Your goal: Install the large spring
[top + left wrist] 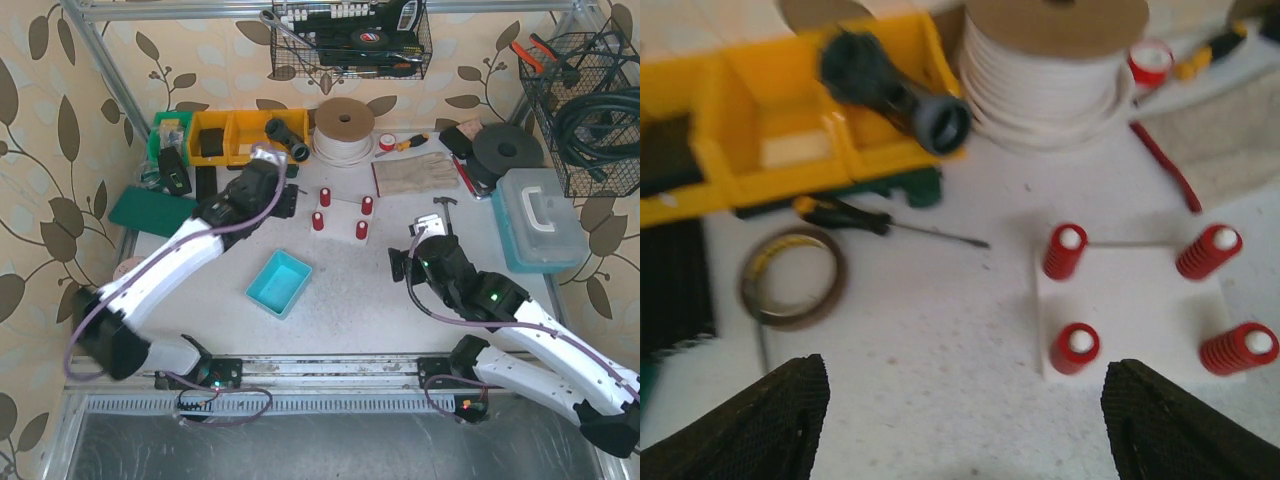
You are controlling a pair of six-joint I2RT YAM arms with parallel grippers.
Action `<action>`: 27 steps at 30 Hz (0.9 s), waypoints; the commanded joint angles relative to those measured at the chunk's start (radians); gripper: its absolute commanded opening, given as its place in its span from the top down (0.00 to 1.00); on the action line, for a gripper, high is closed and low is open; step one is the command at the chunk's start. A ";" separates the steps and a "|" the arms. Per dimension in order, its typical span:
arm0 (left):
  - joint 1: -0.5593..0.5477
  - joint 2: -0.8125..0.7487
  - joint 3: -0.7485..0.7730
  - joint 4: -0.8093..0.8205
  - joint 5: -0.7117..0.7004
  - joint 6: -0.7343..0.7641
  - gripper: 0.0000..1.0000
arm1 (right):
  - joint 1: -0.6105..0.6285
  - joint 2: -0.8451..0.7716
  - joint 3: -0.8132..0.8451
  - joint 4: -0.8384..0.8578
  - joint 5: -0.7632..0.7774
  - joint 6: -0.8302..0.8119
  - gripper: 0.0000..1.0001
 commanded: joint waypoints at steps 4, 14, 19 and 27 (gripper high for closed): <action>0.053 -0.329 -0.399 0.435 -0.297 0.342 0.22 | -0.021 0.049 -0.110 0.373 0.211 -0.207 0.01; 0.459 -0.402 -0.677 0.518 -0.150 0.251 0.20 | -0.409 0.243 -0.285 0.736 0.151 -0.227 0.04; 0.522 -0.368 -0.799 0.632 -0.076 0.217 0.20 | -0.548 0.310 -0.316 0.883 -0.012 -0.302 0.05; 0.569 -0.366 -1.019 0.947 -0.061 0.280 0.19 | -0.609 0.402 -0.408 1.015 -0.061 -0.364 0.02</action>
